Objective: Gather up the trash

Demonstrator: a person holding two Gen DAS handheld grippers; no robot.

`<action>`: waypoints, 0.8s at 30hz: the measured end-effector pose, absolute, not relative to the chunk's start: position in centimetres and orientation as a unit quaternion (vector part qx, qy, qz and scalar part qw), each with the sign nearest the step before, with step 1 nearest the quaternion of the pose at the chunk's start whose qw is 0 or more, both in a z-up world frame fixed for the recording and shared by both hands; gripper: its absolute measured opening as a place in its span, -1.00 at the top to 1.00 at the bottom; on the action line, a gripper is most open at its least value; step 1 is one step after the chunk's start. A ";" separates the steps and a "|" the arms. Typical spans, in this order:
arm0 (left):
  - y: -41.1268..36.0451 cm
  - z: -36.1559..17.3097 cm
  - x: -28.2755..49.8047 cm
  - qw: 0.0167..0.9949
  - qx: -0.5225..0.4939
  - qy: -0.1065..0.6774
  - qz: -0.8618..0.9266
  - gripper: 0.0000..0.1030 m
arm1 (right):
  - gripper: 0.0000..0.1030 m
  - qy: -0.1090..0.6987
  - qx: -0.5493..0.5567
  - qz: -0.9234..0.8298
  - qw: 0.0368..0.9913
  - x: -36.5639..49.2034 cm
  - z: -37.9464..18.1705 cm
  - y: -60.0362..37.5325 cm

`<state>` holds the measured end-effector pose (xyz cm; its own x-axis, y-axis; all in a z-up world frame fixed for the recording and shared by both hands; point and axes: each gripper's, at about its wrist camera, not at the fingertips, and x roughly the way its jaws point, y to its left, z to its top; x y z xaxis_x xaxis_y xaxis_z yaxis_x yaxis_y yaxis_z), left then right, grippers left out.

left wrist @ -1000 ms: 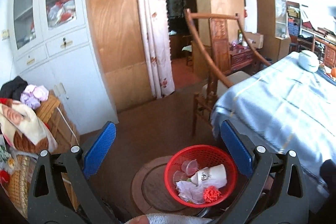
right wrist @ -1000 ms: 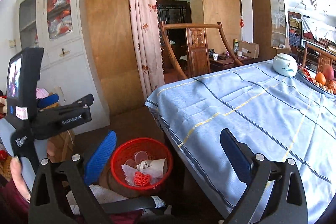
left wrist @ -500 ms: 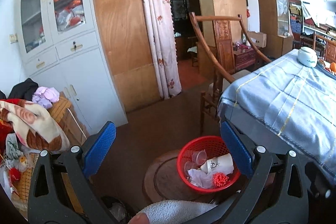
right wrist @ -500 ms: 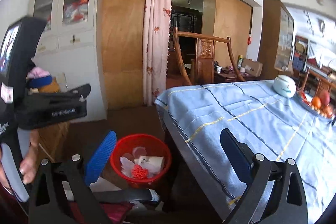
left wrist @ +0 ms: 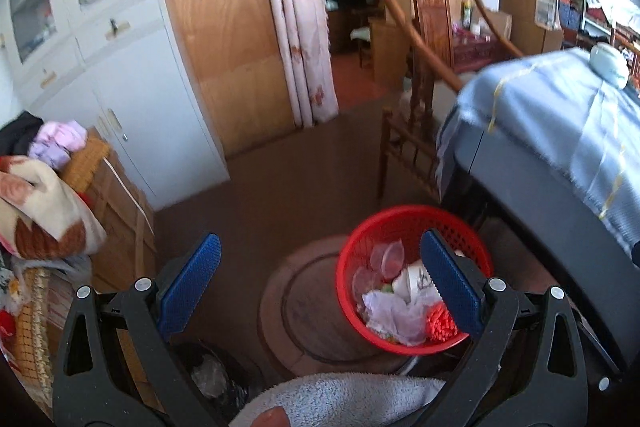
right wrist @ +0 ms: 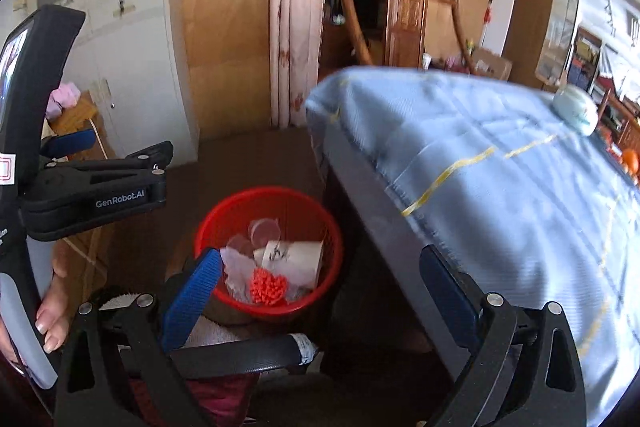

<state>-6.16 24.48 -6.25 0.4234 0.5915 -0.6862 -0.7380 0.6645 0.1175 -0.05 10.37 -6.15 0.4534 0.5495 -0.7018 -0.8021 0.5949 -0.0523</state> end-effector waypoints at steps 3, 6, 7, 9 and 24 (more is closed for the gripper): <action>25.5 -8.1 -5.6 0.828 -0.117 0.387 0.388 -0.87 | -0.89 0.358 -0.193 0.405 0.819 0.9 -7.6 11.5; 25.9 -9.1 -5.2 0.823 -0.123 0.399 0.387 -0.87 | -0.89 0.376 -0.191 0.406 0.811 1.7 -8.7 12.3; 26.0 -9.5 -5.2 0.821 -0.123 0.401 0.387 -0.87 | -0.89 0.379 -0.192 0.407 0.809 1.8 -9.0 12.6; 26.2 -10.0 -5.0 0.818 -0.127 0.407 0.386 -0.87 | -0.89 0.386 -0.198 0.406 0.804 2.0 -9.7 13.1; 26.6 -12.5 -4.1 0.806 -0.128 0.435 0.380 -0.87 | -0.89 0.432 -0.196 0.401 0.783 3.5 -12.9 14.1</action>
<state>-4.09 26.62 -12.53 0.3335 0.5008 -0.7987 -0.7242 0.6785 0.1230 3.49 14.14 -12.91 0.3045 0.4588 -0.8347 -0.7983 0.6009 0.0391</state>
